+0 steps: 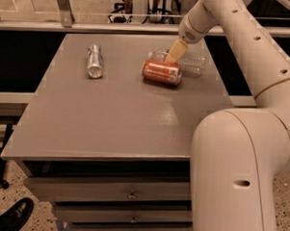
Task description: Place water bottle upright
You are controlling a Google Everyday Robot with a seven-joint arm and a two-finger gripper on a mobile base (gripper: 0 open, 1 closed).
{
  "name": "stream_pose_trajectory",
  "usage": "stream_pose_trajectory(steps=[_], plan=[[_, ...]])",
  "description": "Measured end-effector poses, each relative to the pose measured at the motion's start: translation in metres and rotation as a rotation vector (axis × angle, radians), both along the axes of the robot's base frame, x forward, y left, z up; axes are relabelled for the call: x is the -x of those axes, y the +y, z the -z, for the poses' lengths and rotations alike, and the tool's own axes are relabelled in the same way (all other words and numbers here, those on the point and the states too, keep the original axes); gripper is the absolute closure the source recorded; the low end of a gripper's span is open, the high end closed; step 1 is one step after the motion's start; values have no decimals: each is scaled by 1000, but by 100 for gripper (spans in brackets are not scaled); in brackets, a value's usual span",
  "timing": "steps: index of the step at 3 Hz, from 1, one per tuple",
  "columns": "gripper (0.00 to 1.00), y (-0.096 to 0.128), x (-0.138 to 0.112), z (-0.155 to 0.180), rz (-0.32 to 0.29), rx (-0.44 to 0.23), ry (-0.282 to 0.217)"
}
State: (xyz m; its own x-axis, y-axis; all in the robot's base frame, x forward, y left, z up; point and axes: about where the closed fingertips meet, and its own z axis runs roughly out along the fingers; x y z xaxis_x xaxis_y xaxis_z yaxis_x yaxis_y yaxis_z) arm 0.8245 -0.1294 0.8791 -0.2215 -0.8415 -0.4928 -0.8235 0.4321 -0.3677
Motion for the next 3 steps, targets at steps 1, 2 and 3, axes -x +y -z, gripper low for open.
stream_pose_trajectory(steps=[1,2,3], plan=[[0,17,14,8,-44,8,76],[0,29,25,10,-80,19,131],[0,37,31,17,-106,36,183]])
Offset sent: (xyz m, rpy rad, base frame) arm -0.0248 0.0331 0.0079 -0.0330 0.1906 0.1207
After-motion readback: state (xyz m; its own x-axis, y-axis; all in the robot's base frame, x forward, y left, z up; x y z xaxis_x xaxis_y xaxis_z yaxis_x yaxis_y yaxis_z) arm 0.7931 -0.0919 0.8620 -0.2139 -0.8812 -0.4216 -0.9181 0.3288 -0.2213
